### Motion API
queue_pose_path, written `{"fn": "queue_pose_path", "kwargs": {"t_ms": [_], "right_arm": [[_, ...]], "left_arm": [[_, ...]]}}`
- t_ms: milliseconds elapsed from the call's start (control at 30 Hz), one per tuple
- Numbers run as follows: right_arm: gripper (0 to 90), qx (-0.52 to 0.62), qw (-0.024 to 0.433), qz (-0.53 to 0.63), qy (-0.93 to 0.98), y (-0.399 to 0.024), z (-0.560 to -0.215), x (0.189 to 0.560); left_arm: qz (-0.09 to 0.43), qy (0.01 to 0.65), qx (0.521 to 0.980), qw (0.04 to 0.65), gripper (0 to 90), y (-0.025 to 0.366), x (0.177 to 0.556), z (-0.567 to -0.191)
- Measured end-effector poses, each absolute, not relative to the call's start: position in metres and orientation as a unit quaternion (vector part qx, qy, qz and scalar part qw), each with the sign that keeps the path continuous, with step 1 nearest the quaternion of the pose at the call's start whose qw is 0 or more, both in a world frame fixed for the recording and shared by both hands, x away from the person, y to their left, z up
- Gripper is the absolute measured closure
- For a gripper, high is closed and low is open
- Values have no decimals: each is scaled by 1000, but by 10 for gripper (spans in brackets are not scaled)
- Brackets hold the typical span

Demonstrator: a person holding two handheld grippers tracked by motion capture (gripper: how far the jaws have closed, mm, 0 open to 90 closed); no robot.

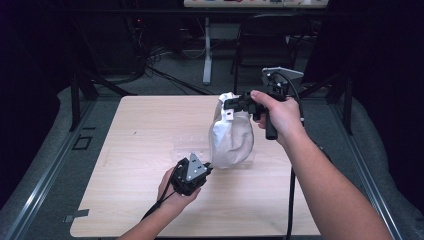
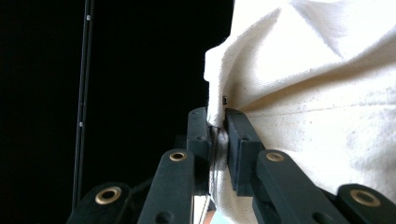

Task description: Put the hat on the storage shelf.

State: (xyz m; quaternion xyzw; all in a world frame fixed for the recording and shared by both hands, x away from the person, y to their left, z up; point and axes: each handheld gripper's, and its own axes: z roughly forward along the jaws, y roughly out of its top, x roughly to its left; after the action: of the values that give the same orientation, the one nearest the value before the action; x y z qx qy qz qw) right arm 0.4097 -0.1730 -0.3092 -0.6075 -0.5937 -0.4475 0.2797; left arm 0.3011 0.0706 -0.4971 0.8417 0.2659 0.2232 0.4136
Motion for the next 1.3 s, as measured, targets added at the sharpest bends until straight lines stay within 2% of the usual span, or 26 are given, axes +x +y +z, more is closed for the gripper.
{"fn": "queue_pose_path", "kwargs": {"t_ms": [133, 600, 1167, 1300], "right_arm": [[814, -606, 275, -450, -595, -170, -309, 410], [816, -610, 272, -444, -597, -162, -326, 421], [816, -615, 268, -441, -596, -164, -334, 426], [816, -619, 266, -443, -592, -165, -334, 426]], "left_arm": [[200, 276, 835, 432, 828, 77, 313, -497], [177, 285, 822, 460, 859, 83, 340, -501], [148, 277, 827, 466, 859, 99, 355, -506], [155, 274, 830, 460, 860, 95, 353, -507]]}}
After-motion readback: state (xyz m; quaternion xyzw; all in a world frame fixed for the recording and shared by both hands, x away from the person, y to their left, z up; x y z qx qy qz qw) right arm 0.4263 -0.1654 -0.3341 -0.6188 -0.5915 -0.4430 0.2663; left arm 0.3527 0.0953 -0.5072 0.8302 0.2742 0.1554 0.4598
